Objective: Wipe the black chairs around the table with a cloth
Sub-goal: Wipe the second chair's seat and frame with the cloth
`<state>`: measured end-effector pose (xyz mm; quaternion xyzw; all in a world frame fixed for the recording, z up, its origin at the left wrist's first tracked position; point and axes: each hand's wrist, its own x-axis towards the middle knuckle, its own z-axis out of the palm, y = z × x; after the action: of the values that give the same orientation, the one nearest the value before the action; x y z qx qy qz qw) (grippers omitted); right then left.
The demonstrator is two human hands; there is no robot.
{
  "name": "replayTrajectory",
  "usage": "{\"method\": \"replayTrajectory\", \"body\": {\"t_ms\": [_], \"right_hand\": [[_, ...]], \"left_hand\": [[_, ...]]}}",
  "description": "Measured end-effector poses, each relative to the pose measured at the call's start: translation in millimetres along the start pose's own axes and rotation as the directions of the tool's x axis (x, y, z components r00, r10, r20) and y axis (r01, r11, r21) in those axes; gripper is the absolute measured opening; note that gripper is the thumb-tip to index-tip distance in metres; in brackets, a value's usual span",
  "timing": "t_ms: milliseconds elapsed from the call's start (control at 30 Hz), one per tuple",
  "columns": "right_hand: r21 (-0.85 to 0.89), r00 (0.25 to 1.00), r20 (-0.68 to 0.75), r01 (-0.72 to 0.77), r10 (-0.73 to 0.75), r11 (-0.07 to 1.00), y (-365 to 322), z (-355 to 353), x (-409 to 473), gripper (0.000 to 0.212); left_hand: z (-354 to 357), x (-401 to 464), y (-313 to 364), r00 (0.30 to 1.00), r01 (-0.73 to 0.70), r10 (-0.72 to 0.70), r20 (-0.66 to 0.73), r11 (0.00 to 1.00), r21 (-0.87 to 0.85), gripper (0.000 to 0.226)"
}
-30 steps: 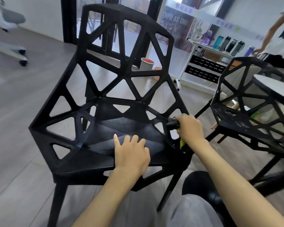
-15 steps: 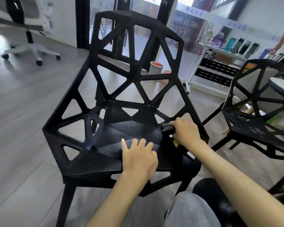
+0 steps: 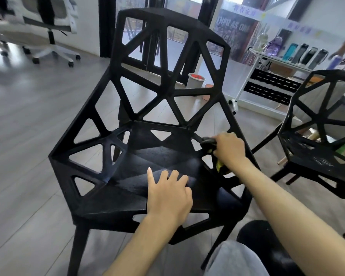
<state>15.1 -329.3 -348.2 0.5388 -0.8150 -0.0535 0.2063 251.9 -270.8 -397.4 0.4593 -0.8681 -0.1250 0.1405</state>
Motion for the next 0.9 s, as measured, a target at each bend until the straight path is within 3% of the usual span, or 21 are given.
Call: {"method": "replayTrajectory", "body": {"t_ms": [167, 233, 333, 433, 567, 700, 900], "right_hand": [[0.065, 0.985, -0.045, 0.166, -0.164, 0.984, -43.8, 11.2, -19.4, 0.027], [0.077, 0.979, -0.027, 0.206, -0.204, 0.976, -40.9, 7.5, -15.8, 0.029], [0.015, 0.992, 0.040, 0.123, -0.123, 0.992, -13.2, 2.3, -4.8, 0.027], [-0.019, 1.000, -0.009, 0.027, -0.027, 0.999, -2.2, 1.5, -1.5, 0.022], [0.032, 0.995, -0.039, 0.089, -0.087, 0.996, -26.8, 11.4, 21.8, 0.022], [0.144, 0.995, -0.015, 0.105, -0.104, 0.984, -59.0, 20.1, 75.9, 0.023], [0.110, 0.985, -0.018, 0.175, -0.174, 0.978, -51.0, 22.0, 76.9, 0.015]], "left_hand": [[-6.0, 3.1, 0.6, 0.999, -0.012, 0.011, 0.040, 0.999, 0.029, 0.081], [-10.8, 11.8, -4.1, 0.998, -0.024, 0.022, 0.061, 0.999, 0.026, 0.063], [-14.8, 29.4, -18.6, 0.997, -0.069, 0.070, 0.013, 0.997, -0.030, 0.036], [-11.3, 33.6, -27.5, 0.991, -0.103, 0.099, -0.092, 0.994, -0.033, 0.043], [-7.1, 25.8, -16.4, 0.984, -0.085, 0.084, -0.155, 0.996, 0.006, 0.054], [-8.3, 27.6, -9.1, 0.983, -0.054, 0.059, -0.172, 0.998, 0.032, 0.047], [-5.6, 23.1, -13.9, 0.982, -0.015, 0.022, -0.189, 0.999, 0.037, 0.050]]}}
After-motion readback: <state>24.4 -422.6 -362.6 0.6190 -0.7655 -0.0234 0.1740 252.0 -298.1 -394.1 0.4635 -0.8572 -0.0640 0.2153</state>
